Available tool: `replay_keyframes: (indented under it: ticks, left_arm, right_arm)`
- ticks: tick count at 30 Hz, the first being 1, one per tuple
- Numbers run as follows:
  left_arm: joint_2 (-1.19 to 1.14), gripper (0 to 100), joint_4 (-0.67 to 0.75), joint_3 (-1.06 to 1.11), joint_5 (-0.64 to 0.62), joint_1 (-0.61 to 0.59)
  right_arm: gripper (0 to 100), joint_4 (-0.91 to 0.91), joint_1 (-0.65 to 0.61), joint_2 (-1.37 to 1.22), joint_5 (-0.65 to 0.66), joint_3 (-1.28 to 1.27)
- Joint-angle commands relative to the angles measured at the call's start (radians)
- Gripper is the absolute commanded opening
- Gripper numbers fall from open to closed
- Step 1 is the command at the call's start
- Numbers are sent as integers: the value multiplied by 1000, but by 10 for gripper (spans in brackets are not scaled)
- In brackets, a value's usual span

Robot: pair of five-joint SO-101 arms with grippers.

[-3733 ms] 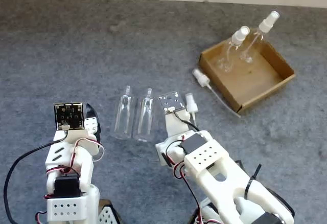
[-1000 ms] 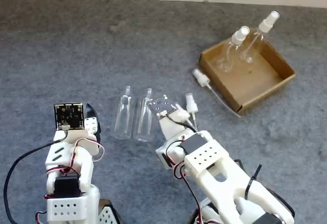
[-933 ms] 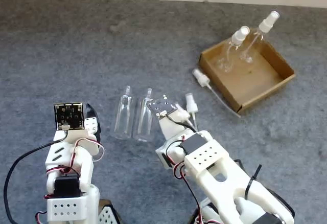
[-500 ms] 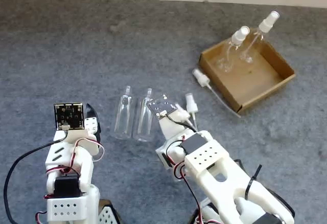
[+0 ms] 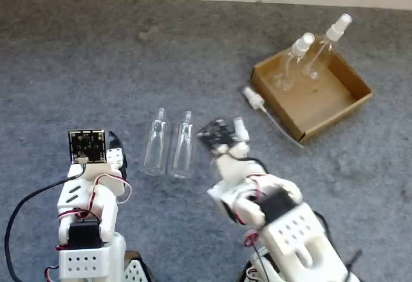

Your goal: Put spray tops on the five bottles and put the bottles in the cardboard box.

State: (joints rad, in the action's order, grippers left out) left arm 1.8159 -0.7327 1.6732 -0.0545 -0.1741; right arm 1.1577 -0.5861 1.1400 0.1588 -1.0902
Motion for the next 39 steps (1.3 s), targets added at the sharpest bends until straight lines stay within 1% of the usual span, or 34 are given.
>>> replay_keyframes:
  ticks: [1, 6, 9, 13, 16, 19, 22, 24, 27, 30, 32, 35, 39]
  left_arm:
    - [7, 8, -5, 21, -3, 16]
    - [7, 7, -8, 21, -3, 18]
    - [7, 7, -11, 21, -3, 28]
    - [7, 7, -64, 19, 9, 110]
    - [7, 7, -118, 13, 114, 168]
    - [7, 7, -207, -35, 176, 214]
    - [7, 7, -358, -171, 199, 231]
    - [5, 7, -425, -255, 233, 231]
    - [4, 7, -480, -331, 288, 231]
    - [-5, 7, -500, -363, 325, 231]
    - [-61, 7, -497, -401, 350, 229]
    - [-239, 7, -494, -518, 364, 229]
    - [-542, 7, -500, -719, 364, 249]
  right_arm:
    - [163, 54, 119, 182, 11, 56]
    - [163, 70, 272, 343, 11, 41]
    - [163, 61, 334, 423, 11, -1]
    - [163, -1, 355, 513, 8, -101]
    - [163, -68, 358, 564, 3, -194]
    - [163, -114, 358, 598, 3, -272]
    - [163, -143, 360, 622, 3, -317]
    - [163, -153, 360, 636, 3, -331]
    - [163, -156, 360, 659, 2, -338]
    - [163, -154, 361, 679, 2, -338]
    - [163, -153, 383, 691, 2, -340]
    - [163, -156, 441, 696, 0, -340]
    - [163, -156, 484, 696, -92, -340]
